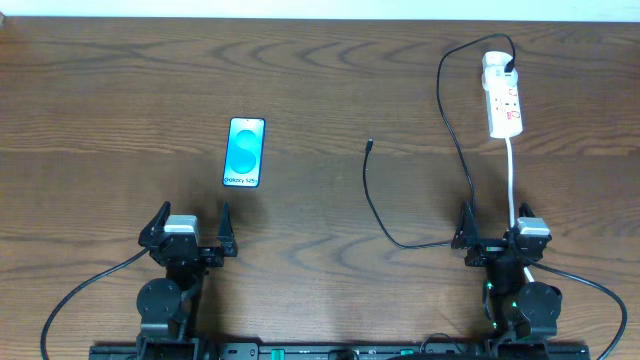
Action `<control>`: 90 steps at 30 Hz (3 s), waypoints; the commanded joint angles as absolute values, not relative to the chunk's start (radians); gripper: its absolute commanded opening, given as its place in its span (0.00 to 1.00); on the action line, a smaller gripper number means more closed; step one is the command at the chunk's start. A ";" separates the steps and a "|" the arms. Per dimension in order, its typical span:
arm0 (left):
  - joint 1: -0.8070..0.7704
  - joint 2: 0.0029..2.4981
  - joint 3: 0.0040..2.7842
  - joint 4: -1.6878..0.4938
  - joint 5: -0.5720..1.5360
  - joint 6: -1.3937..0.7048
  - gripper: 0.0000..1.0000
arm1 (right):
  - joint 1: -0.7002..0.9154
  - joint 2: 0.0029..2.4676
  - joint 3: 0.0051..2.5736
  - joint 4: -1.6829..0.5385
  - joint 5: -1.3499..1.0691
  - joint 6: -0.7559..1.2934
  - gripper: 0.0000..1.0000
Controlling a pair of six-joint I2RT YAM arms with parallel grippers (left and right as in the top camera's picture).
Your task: Plug charger to phone and switch on socket
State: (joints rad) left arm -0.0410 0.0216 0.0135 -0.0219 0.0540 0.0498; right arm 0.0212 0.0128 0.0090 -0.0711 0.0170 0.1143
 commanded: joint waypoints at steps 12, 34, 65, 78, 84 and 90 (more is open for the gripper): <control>-0.038 0.024 0.004 -0.067 0.048 0.056 1.00 | 0.029 0.007 0.006 -0.072 0.024 0.118 0.99; -0.038 0.024 0.004 -0.067 0.048 0.056 1.00 | 0.029 0.007 0.006 -0.072 0.024 0.118 0.99; -0.038 0.024 0.008 -0.066 0.036 0.055 0.99 | 0.029 0.007 0.006 -0.072 0.024 0.118 0.99; -0.038 0.036 0.054 -0.066 0.037 0.040 0.99 | 0.029 0.007 0.006 -0.072 0.024 0.118 0.99; -0.038 0.124 0.131 -0.066 0.037 0.041 0.99 | 0.029 0.007 0.006 -0.072 0.024 0.118 0.99; -0.038 0.291 0.257 -0.067 0.038 0.040 0.99 | 0.029 0.007 0.006 -0.072 0.024 0.118 0.99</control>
State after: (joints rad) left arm -0.0410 0.2321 0.1783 -0.0711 0.0460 0.0486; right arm 0.0212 0.0128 0.0090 -0.0711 0.0170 0.1143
